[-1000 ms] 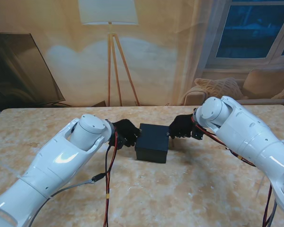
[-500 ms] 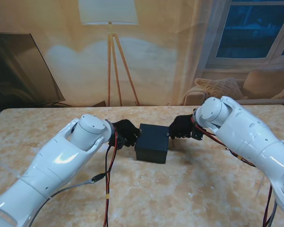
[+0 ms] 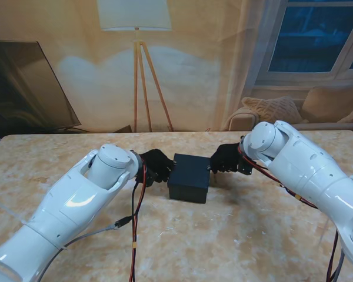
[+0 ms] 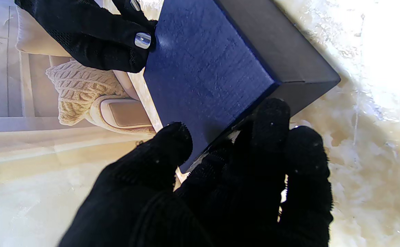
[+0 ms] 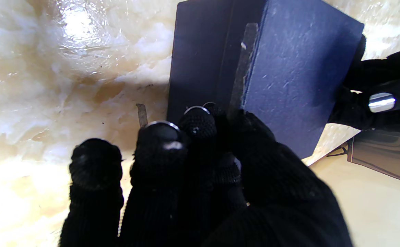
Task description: Pack mini donuts into a plastic bag, tie the opening and put the bag into the gift box
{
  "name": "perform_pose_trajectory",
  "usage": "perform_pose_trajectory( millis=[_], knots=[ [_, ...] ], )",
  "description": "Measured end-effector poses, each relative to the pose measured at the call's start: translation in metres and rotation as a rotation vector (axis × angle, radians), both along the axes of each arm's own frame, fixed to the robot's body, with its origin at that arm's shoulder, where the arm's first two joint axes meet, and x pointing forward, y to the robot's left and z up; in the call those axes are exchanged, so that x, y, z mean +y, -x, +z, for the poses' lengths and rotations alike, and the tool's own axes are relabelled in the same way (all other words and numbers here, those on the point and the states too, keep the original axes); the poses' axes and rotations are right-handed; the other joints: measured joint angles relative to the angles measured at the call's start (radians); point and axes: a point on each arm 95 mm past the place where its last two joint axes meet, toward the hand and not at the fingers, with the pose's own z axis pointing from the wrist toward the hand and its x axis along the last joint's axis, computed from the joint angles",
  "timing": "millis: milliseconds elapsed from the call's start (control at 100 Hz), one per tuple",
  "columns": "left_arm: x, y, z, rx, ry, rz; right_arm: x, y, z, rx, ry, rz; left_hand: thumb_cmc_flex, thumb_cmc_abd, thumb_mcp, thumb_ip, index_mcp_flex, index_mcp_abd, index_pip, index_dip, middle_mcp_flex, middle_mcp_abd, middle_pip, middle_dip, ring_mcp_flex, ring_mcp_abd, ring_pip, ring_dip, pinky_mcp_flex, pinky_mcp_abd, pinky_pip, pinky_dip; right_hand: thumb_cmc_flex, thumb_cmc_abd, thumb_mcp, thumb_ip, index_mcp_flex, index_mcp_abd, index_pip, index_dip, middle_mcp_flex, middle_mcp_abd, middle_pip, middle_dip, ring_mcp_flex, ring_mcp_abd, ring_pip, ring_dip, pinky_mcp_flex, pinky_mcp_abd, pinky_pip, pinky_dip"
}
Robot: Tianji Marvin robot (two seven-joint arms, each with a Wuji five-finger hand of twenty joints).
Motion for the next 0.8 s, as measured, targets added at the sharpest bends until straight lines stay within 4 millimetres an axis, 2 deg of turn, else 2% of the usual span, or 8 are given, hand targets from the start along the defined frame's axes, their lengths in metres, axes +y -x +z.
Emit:
perform_pose_trajectory(
  millis=[280, 800],
  knots=[
    [0.001, 0.001, -0.004, 0.001, 0.016, 0.023, 0.000, 0.000, -0.001, 0.001, -0.004, -0.005, 0.000, 0.000, 0.000, 0.000, 0.000, -0.007, 0.000, 0.011, 0.000, 0.000, -0.005, 0.000, 0.000, 0.000, 0.000, 0.000, 0.000, 0.000, 0.000, 0.000, 0.000, 0.000, 0.000, 0.000, 0.000, -0.001, 0.000, -0.005, 0.000, 0.000, 0.000, 0.000, 0.000, 0.000, 0.000, 0.000, 0.000, 0.000, 0.000, 0.000],
    [0.001, 0.003, -0.016, 0.013, 0.025, 0.058, 0.001, 0.000, -0.004, 0.004, -0.009, -0.014, 0.000, 0.000, 0.001, 0.000, 0.001, -0.033, 0.000, 0.026, 0.000, -0.028, -0.025, 0.000, 0.000, 0.003, -0.001, 0.003, 0.000, 0.000, -0.001, 0.000, 0.000, 0.000, 0.000, 0.000, 0.000, -0.004, 0.001, -0.023, 0.000, 0.000, 0.000, 0.000, 0.000, 0.000, 0.000, 0.000, -0.001, 0.000, 0.000, -0.005]
  ],
)
